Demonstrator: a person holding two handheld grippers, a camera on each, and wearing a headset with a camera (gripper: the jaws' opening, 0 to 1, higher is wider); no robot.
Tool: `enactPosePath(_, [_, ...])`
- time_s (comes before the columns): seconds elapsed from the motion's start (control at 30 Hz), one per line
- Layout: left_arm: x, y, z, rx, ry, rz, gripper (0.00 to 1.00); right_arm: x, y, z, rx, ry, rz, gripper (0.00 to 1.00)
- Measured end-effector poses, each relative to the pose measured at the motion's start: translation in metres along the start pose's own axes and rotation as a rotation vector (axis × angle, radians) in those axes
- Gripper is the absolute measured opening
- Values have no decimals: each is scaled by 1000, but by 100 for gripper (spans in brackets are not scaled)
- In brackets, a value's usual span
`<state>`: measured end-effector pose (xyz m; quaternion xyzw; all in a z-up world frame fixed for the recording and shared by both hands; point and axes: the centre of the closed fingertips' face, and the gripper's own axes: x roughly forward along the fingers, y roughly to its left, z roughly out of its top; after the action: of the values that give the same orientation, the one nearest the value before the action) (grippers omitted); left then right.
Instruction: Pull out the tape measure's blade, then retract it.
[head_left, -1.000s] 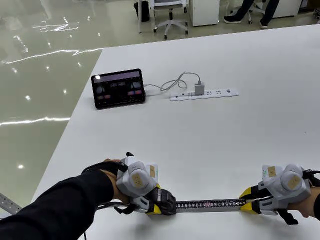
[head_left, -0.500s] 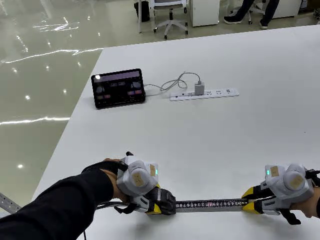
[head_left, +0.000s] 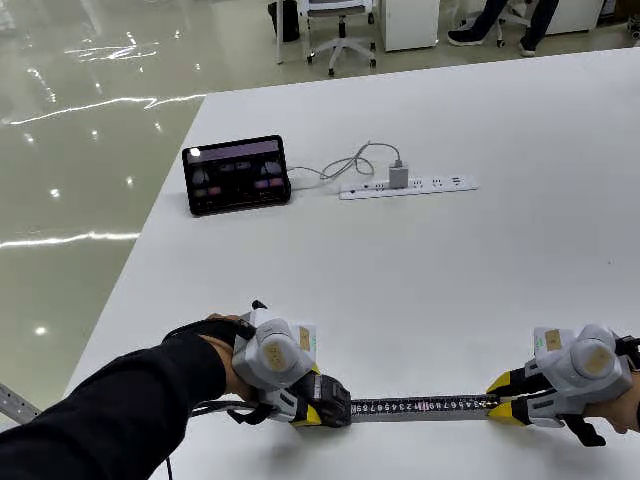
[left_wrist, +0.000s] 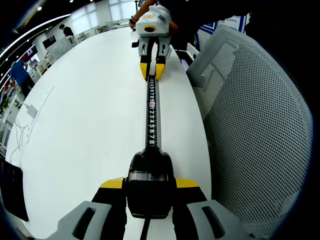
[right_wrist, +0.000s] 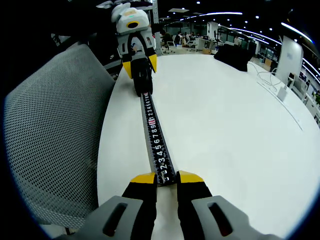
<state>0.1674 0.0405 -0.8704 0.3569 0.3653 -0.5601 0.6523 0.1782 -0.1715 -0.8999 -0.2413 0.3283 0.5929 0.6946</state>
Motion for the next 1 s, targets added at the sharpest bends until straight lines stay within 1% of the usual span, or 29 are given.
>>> enactPosePath(0.33, [0, 0, 0, 3, 2, -2, 31, -4, -1, -5, 3, -5, -3, 10])
enactPosePath(0.53, [0, 0, 1, -3, -1, -1, 31, -6, -2, -7, 1, 0, -4, 10])
enactPosePath(1.0, [0, 0, 1, 3, 1, 1, 31, -9, -3, -12, 4, 9, -9, 10])
